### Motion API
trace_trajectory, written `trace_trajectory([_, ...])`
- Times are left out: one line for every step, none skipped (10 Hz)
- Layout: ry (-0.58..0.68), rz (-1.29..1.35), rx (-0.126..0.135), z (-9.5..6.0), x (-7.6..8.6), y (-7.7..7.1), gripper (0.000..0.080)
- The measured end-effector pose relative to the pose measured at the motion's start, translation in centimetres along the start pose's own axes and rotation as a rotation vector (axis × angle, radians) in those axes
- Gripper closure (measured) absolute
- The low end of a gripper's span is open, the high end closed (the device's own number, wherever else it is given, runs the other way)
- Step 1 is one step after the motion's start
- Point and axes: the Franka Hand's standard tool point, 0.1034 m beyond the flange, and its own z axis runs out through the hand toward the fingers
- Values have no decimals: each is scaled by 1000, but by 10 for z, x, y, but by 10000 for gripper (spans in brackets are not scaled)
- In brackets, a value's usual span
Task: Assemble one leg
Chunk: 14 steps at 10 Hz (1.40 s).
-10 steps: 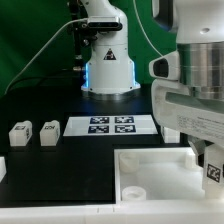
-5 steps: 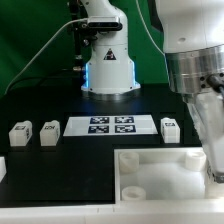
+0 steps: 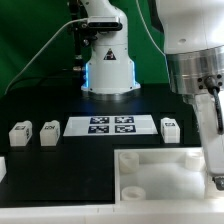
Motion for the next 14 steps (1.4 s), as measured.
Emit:
trace_trajectory([2, -35, -1, 0, 0, 0, 162])
trace_trajectory([2, -148, -3, -1, -3, 2, 153])
trace_trajectory([3, -232, -5, -1, -5, 2, 153])
trace_trajectory([14, -405, -7, -1, -4, 2, 150])
trace_trajectory([30, -545, -14, 0, -7, 4, 150])
trace_trajectory([35, -697, -18, 1, -7, 5, 150])
trace_trajectory([35, -802, -20, 1, -6, 4, 150])
trace_trajectory([35, -883, -21, 1, -5, 4, 150])
trace_trajectory([38, -971, -27, 1, -5, 4, 150])
trace_trajectory([59, -1146, -57, -2, -4, 0, 150])
trace_trajectory([65, -1256, -70, -6, -4, -7, 150])
trace_trajectory([69, -1295, -62, -7, -5, -10, 150])
trace_trajectory([68, -1266, -62, -6, -5, -9, 153])
trace_trajectory([68, -1267, -62, -7, -5, -9, 309])
